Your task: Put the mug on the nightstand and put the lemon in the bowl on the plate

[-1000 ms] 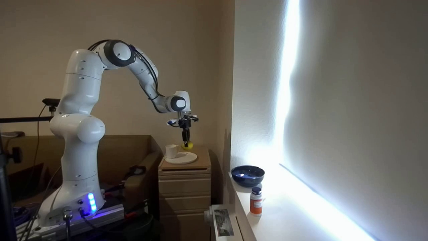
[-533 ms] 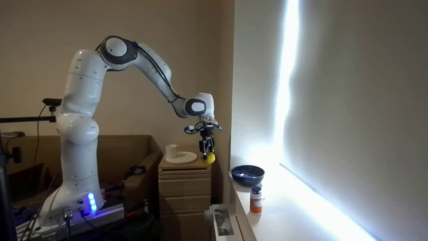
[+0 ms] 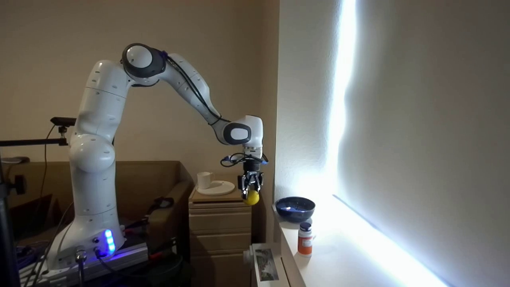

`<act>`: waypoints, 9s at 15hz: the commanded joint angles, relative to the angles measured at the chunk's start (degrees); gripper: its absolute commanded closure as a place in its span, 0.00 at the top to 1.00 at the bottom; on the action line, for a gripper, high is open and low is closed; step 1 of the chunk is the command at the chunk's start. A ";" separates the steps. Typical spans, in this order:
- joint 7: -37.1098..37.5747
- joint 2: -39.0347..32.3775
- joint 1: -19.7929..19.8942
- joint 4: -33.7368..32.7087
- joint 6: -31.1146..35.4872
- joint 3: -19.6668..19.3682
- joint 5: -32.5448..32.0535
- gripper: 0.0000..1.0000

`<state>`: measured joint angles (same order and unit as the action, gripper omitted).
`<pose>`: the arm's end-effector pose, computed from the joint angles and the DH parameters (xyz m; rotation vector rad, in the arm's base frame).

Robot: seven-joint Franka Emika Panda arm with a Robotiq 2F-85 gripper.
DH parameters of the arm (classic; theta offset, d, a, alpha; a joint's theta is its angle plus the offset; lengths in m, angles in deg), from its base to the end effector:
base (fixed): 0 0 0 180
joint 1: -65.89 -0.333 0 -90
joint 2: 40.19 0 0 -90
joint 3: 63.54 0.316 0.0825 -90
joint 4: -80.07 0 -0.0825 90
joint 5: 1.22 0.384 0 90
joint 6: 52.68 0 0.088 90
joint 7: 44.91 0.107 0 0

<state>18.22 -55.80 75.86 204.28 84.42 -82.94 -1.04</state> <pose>0.4878 -0.2733 0.2724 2.1166 -2.1939 -0.0080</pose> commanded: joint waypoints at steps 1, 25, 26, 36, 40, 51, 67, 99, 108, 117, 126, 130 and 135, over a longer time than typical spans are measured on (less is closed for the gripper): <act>4.69 -3.50 0.90 -3.73 -2.00 -0.45 1.20 0.47; 38.35 -26.60 11.56 -25.81 1.15 -2.81 18.51 0.47; 39.92 -27.51 12.05 -26.95 1.87 -2.61 19.12 0.47; 54.81 -37.36 15.31 -39.49 3.39 -2.14 19.55 0.47; 54.92 -37.51 17.15 -42.27 -0.58 -0.47 19.83 0.70; 39.37 -24.96 22.98 -36.92 -7.68 2.94 20.17 1.00; 8.12 -2.69 13.51 -12.88 -16.21 1.15 18.19 1.00; 20.63 0.03 -23.11 -10.86 -10.09 24.41 -8.80 1.00; 19.25 -10.66 -30.13 -21.21 -8.10 25.54 -8.07 1.00; 19.52 -18.61 -30.70 -27.45 -2.81 24.80 -7.10 1.00; 18.91 -29.72 -31.49 -37.80 1.92 23.71 -2.77 1.00; 18.67 -29.77 -31.82 -37.13 2.93 23.42 -1.93 1.00; 18.73 -31.01 -31.85 -38.14 -1.14 23.12 -1.65 1.00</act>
<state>37.76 -85.68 44.54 167.32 86.32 -58.99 -4.23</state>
